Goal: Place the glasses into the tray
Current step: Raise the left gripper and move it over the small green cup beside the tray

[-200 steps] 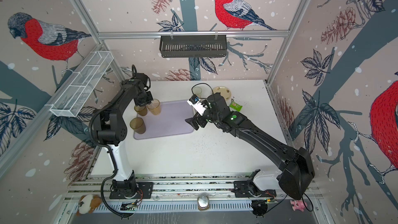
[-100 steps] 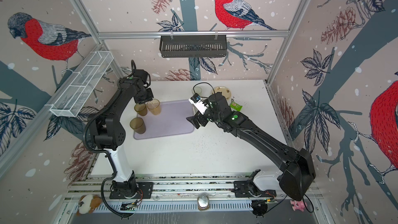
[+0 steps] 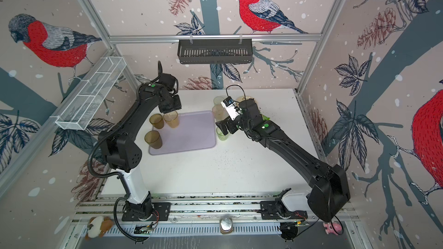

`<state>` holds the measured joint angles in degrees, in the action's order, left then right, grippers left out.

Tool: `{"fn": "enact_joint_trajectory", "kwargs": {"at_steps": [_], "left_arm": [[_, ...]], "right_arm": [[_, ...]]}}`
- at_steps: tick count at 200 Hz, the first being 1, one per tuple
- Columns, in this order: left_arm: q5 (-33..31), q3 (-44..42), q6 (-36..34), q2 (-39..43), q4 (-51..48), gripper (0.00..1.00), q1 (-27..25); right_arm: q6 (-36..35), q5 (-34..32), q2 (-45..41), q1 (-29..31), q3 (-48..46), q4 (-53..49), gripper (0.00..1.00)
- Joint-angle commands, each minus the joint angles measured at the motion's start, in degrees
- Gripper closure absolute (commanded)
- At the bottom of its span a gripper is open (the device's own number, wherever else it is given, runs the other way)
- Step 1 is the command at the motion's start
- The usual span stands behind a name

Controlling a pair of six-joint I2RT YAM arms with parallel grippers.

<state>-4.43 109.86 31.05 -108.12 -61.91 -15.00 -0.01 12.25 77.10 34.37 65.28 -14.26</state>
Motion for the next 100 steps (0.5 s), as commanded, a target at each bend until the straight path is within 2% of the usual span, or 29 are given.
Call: {"fn": "enact_joint_trajectory", "kwargs": {"at_steps": [1,53,100], "left_arm": [[2.1,0.6,1.7,0.9,-1.0,0.51,-1.8],[4.7,2.5,3.3,-0.5,-1.8,0.42,-8.4],[8.3,-0.1,4.7,-1.1,1.0,0.41,-14.8]], "right_arm": [[2.7,-2.4,0.5,-1.7,0.1,-1.8,0.01],[5.1,-2.5,0.1,-5.8,-2.3,-2.9,0.0],[6.9,-1.0,0.9,-8.9,-2.9,-3.3,0.01]]}}
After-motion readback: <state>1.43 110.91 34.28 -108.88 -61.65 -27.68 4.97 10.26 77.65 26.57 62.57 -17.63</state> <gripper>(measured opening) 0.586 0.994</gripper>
